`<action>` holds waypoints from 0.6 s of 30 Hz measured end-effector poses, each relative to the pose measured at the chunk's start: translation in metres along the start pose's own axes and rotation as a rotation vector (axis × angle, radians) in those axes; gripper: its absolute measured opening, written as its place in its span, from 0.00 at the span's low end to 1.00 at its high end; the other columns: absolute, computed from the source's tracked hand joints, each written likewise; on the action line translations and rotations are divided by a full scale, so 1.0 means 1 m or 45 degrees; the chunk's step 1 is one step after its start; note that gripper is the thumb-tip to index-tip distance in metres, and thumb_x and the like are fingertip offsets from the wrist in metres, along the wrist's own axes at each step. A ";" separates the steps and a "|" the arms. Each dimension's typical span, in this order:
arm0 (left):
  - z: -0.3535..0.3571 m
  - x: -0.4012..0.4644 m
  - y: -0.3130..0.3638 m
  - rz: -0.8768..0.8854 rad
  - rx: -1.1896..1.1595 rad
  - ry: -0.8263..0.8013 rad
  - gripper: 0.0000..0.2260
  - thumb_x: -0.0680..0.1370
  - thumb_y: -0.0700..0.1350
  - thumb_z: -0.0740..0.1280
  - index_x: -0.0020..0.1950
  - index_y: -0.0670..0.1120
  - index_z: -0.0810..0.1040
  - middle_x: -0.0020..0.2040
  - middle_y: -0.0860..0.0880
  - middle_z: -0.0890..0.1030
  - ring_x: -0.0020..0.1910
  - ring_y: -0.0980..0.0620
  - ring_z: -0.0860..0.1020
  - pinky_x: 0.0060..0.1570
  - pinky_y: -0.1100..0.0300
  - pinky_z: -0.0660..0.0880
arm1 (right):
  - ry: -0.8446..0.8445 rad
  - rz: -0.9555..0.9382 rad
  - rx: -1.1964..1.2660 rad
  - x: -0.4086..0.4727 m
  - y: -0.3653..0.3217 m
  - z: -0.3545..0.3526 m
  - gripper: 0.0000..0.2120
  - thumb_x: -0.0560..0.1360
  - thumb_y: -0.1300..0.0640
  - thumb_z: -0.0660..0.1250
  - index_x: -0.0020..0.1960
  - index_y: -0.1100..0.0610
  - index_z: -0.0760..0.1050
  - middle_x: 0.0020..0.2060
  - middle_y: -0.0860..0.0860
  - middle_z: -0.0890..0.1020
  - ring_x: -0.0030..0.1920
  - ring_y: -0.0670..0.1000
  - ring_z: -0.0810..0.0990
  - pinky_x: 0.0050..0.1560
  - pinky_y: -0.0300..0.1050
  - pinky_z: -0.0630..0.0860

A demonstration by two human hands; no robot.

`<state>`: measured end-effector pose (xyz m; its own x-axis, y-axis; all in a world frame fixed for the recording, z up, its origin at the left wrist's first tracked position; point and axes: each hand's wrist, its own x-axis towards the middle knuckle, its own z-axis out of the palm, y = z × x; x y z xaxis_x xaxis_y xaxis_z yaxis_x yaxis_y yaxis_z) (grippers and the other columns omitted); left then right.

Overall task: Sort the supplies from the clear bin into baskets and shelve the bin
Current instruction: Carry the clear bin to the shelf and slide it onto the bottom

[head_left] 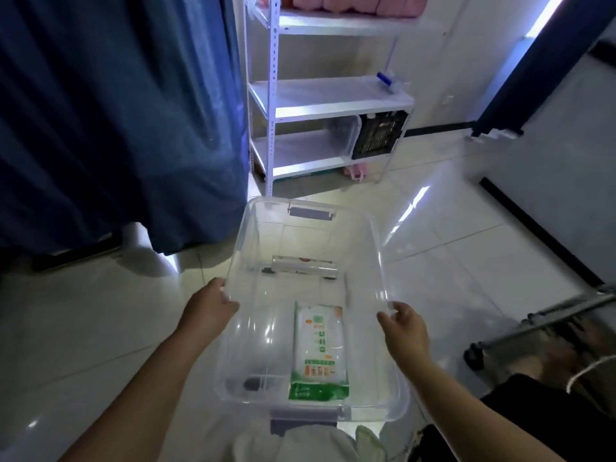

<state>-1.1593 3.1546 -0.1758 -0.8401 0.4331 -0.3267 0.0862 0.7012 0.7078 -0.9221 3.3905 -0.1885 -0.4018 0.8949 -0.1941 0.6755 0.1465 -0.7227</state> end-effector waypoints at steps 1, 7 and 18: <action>0.001 0.026 0.014 0.009 0.006 -0.021 0.16 0.70 0.42 0.68 0.58 0.46 0.73 0.35 0.51 0.76 0.37 0.48 0.76 0.35 0.59 0.68 | 0.018 0.022 -0.015 0.023 -0.013 0.001 0.15 0.73 0.53 0.67 0.59 0.55 0.75 0.33 0.44 0.77 0.32 0.43 0.76 0.29 0.36 0.67; 0.016 0.169 0.102 0.088 0.106 -0.118 0.16 0.70 0.41 0.68 0.57 0.44 0.72 0.33 0.50 0.74 0.33 0.50 0.74 0.29 0.61 0.65 | 0.149 0.140 -0.056 0.145 -0.064 -0.001 0.17 0.72 0.53 0.67 0.59 0.55 0.74 0.37 0.50 0.79 0.36 0.49 0.78 0.38 0.43 0.74; 0.103 0.368 0.219 0.019 0.119 -0.207 0.15 0.69 0.40 0.67 0.54 0.40 0.72 0.28 0.52 0.73 0.28 0.54 0.72 0.27 0.62 0.65 | 0.104 0.215 -0.078 0.397 -0.077 0.005 0.18 0.71 0.51 0.68 0.59 0.55 0.75 0.35 0.47 0.77 0.35 0.47 0.77 0.40 0.49 0.78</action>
<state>-1.3946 3.5255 -0.2052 -0.7413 0.5242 -0.4191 0.1538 0.7405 0.6542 -1.1367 3.7319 -0.2131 -0.2301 0.9397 -0.2529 0.7665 0.0149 -0.6421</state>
